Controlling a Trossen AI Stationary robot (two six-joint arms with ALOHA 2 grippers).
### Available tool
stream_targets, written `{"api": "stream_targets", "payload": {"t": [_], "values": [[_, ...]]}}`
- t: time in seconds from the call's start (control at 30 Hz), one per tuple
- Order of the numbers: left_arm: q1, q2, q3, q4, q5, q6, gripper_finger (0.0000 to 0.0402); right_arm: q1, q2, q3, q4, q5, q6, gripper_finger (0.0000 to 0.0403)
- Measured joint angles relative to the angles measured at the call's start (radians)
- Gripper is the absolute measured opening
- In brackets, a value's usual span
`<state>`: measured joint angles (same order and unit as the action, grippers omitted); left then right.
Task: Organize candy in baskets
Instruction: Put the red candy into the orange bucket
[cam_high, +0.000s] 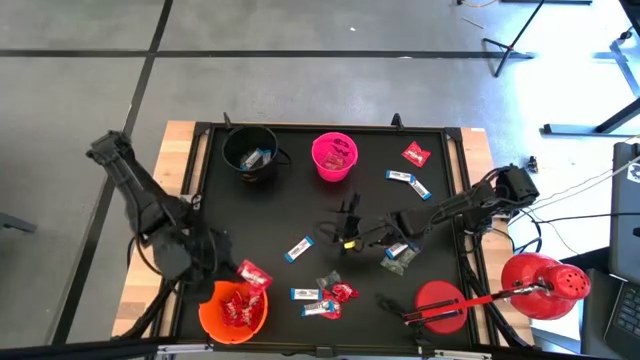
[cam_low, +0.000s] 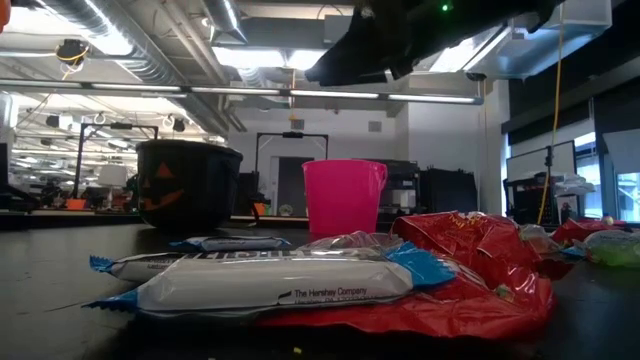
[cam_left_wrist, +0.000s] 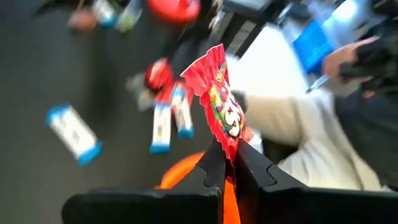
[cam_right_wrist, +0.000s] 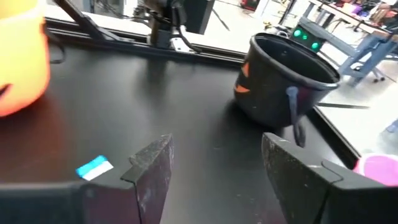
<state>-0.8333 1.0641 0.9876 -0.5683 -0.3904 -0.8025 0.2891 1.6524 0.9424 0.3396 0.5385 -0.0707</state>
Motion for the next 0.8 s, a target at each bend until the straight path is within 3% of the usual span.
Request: {"api": "stream_targets", "payload": {"t": [0.17,0.47,0.67,0.8], "values": [[-0.041,0.130,0.121,-0.205,0.080,-0.222,0.0002,0.037,0.000,0.000,0.001,0.000,0.029,0.0241],[-0.060,0.261,0.147,-0.231,0.333,-0.475,0.0010,0.082,0.000,0.000,0.031,0.005,0.059,0.0241],[-0.060,0.271,0.147,-0.232,0.425,-0.542,0.0021,0.084,0.001,-0.001,0.065,-0.124,0.160,0.0241],[-0.057,0.270,0.147,-0.269,0.435,-0.542,0.0022,0.084,0.001,-0.001,0.062,-0.137,0.168,0.0241]]}}
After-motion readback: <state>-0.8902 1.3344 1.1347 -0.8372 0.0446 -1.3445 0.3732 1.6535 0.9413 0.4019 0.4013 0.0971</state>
